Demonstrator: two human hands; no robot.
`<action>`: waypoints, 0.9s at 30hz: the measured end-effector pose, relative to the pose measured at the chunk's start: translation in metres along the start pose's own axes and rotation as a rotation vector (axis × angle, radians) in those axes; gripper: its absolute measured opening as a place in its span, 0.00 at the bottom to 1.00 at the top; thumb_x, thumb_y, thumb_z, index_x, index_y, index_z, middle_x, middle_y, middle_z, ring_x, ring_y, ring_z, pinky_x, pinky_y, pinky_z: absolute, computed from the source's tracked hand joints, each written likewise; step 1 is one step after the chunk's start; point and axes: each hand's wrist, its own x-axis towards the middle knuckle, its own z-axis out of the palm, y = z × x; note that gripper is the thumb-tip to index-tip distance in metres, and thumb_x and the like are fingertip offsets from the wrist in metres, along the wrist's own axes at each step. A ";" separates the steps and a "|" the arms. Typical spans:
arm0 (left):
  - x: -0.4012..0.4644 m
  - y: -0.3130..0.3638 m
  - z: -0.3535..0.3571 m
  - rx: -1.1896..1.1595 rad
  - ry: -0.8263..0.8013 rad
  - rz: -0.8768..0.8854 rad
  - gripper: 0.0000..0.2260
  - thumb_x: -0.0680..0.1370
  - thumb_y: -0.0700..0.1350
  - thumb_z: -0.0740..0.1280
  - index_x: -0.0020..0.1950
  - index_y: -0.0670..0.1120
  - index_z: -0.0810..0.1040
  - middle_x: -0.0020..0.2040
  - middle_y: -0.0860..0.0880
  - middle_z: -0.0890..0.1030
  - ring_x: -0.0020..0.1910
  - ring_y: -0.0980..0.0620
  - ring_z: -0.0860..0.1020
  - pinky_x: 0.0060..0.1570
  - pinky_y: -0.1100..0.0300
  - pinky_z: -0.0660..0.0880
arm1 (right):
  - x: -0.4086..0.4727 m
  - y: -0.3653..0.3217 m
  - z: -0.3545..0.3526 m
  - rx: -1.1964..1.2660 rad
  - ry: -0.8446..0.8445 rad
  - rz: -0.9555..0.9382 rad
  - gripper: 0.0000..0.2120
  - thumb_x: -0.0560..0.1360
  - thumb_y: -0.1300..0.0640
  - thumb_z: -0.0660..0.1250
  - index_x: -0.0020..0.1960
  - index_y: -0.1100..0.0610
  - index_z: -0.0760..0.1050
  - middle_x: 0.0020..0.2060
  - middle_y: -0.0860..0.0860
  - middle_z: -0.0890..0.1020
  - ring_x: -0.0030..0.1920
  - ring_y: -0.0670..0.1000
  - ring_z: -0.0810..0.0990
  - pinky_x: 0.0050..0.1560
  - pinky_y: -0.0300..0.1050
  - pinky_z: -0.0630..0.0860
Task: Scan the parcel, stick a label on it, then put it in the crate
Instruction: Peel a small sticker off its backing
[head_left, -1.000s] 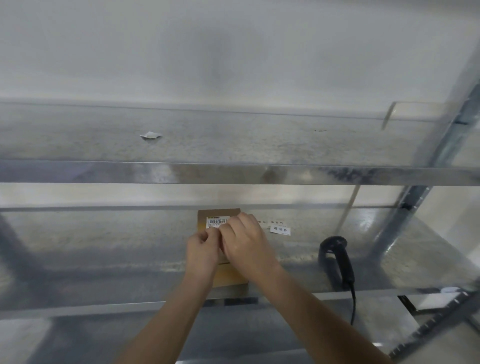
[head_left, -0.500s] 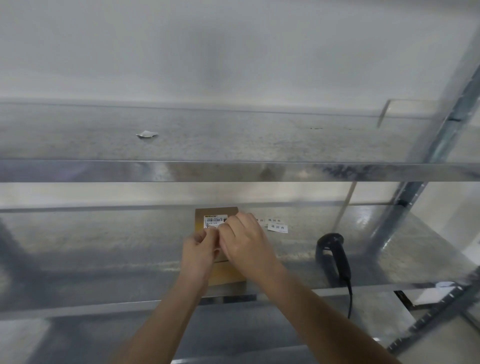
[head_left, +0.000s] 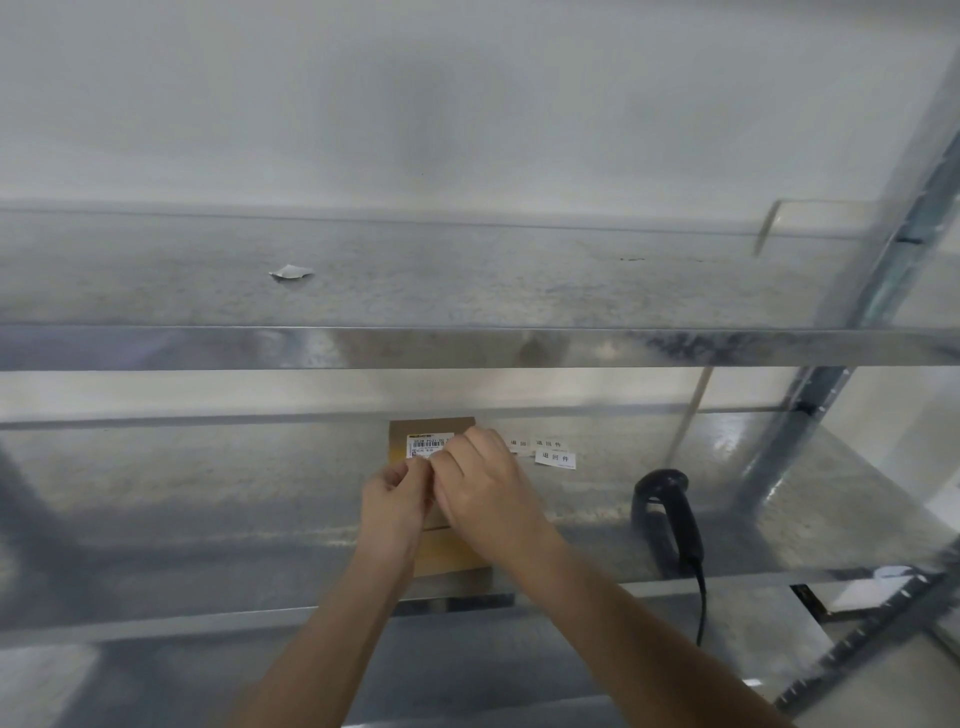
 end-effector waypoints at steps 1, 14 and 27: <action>0.000 0.000 0.000 -0.006 0.007 0.000 0.07 0.76 0.40 0.59 0.40 0.42 0.74 0.38 0.43 0.69 0.40 0.47 0.65 0.41 0.53 0.64 | 0.001 -0.001 0.000 0.005 0.010 0.006 0.12 0.75 0.66 0.56 0.37 0.60 0.75 0.32 0.54 0.77 0.36 0.54 0.72 0.42 0.45 0.70; -0.010 0.007 0.001 -0.011 0.066 0.199 0.11 0.77 0.36 0.58 0.35 0.42 0.69 0.29 0.48 0.68 0.29 0.56 0.66 0.32 0.58 0.65 | 0.011 -0.012 -0.013 0.261 0.057 0.293 0.09 0.73 0.62 0.62 0.37 0.60 0.78 0.32 0.53 0.79 0.35 0.55 0.75 0.40 0.49 0.74; -0.022 0.012 -0.017 -0.041 0.067 0.215 0.04 0.75 0.44 0.67 0.49 0.48 0.80 0.41 0.55 0.83 0.41 0.62 0.80 0.44 0.66 0.76 | 0.006 -0.006 -0.040 0.583 -0.064 0.642 0.14 0.72 0.48 0.59 0.42 0.56 0.79 0.39 0.48 0.81 0.42 0.45 0.76 0.43 0.34 0.71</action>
